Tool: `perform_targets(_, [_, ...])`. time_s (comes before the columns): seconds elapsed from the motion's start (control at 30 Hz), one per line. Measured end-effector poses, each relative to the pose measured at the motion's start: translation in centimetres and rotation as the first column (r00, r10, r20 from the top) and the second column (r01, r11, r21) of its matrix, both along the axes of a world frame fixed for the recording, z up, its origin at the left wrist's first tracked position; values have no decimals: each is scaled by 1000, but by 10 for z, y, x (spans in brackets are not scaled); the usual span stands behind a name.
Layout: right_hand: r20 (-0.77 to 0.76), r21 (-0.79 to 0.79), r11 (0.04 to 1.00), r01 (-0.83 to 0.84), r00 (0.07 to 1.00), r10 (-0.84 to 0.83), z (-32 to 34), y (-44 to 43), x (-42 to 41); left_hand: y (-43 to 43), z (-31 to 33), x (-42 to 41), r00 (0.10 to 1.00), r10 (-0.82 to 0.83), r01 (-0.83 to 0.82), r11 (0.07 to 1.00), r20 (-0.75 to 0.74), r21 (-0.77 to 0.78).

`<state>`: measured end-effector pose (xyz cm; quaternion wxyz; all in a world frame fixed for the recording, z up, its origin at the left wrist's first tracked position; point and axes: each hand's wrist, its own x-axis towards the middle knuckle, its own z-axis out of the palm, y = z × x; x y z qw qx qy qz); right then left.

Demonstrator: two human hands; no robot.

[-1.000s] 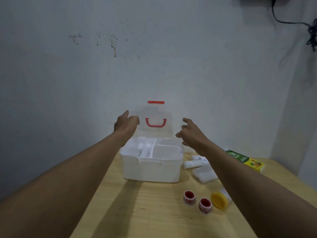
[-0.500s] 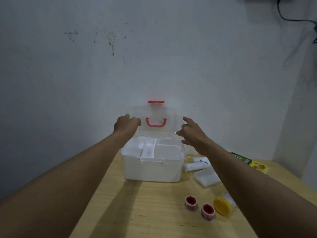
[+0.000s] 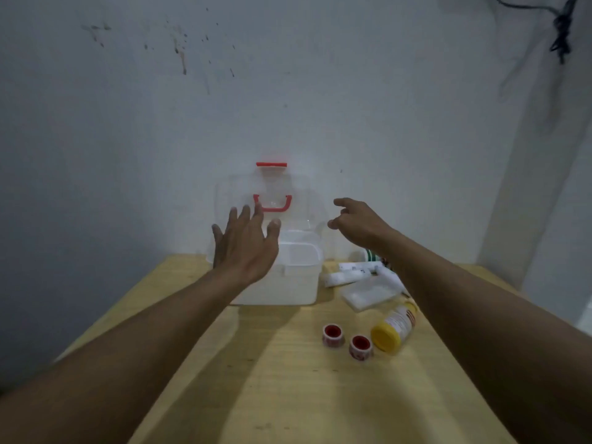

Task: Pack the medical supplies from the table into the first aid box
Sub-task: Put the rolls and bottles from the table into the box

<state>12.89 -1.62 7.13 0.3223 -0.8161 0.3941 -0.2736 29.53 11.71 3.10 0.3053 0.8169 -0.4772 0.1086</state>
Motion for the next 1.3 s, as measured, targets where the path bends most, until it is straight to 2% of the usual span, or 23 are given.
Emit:
perform_targets(0.1, [-121, -85, 994, 68, 990, -78, -1, -4, -27, 5, -27, -27, 981, -43, 29, 997, 190, 74])
perform_targets(0.23, [-309, -165, 978, 131, 934, -177, -10, -10, -65, 7, -48, -37, 941, -9, -38, 990, 339, 133])
perform_targets(0.43, [-510, -210, 953, 218, 807, -297, -35, -24, -108, 7, -54, -32, 927, 6, -50, 993, 376, 107])
perform_targets(0.63, [-616, -203, 938, 282, 708, -346, -64, -42, -130, 5, -56, -32, 927, 20, -39, 998, 373, 44])
perform_targets(0.83, [-609, -224, 934, 280, 708, -358, -73, -64, -141, 4, -57, -31, 921, 23, -35, 999, 390, 23])
perform_targets(1.1, [-452, -326, 882, 340, 764, -461, -37, -39, -152, 10, -52, -28, 935, 12, -22, 999, 355, 24])
perform_targets(1.3, [-411, -371, 881, 295, 798, -440, 3, -24, -145, 24, -40, -18, 943, 30, -29, 1000, 330, -7])
